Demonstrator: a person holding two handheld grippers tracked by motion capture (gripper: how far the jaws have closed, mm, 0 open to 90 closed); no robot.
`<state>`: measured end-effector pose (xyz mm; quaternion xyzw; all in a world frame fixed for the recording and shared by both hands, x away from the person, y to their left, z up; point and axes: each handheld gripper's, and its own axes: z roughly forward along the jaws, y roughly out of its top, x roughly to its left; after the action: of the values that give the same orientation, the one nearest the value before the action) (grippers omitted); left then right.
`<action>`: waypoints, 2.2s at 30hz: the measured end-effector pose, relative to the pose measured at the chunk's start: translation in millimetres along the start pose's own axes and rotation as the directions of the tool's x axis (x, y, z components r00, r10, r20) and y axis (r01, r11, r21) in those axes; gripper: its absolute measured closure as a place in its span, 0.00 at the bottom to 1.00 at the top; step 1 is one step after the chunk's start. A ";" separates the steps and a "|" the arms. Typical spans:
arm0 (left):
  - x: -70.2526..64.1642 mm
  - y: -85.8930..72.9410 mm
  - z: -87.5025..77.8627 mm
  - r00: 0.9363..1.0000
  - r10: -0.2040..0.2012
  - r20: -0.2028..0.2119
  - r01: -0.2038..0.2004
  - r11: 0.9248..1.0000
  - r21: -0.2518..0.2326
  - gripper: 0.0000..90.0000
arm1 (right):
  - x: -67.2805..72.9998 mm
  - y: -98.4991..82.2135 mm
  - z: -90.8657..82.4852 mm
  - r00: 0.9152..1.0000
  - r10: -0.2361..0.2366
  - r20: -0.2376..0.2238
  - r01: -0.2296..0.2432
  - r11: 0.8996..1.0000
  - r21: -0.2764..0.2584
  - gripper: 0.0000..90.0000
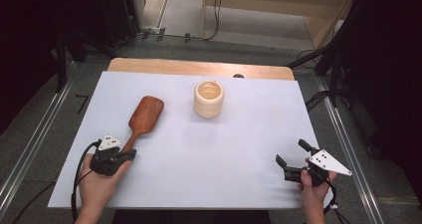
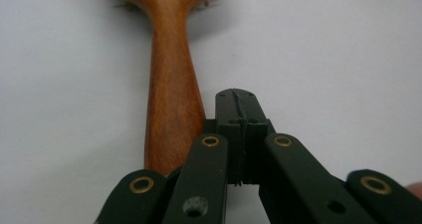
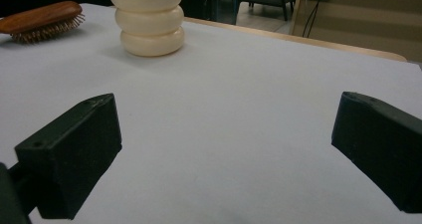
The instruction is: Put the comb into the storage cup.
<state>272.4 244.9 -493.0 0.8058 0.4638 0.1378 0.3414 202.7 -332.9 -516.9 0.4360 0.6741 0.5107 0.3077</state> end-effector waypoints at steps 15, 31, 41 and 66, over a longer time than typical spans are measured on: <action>-0.1 9.7 -8.1 0.995 0.029 0.097 -0.030 1.000 0.010 0.66 | -0.2 -0.1 0.3 1.000 -0.003 0.000 0.003 1.000 0.000 0.00; 4.3 49.1 -12.8 0.998 0.031 0.059 -0.033 0.998 0.044 0.00 | -0.3 0.0 -0.2 1.000 0.006 -0.007 -0.006 1.000 -0.004 0.00; 13.0 67.3 5.5 1.000 -0.004 0.004 0.003 0.994 0.110 0.04 | -0.1 0.0 0.5 1.000 0.000 -0.005 0.000 1.000 -0.001 0.00; 20.3 71.8 41.6 0.995 -0.006 -0.095 0.030 0.969 0.243 0.59 | 0.0 0.1 0.7 1.000 -0.002 -0.002 0.002 1.000 0.003 0.00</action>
<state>352.5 220.3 -476.6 0.8301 0.5001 0.1142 0.2186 203.4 -332.6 -517.0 0.4353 0.6757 0.5097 0.3067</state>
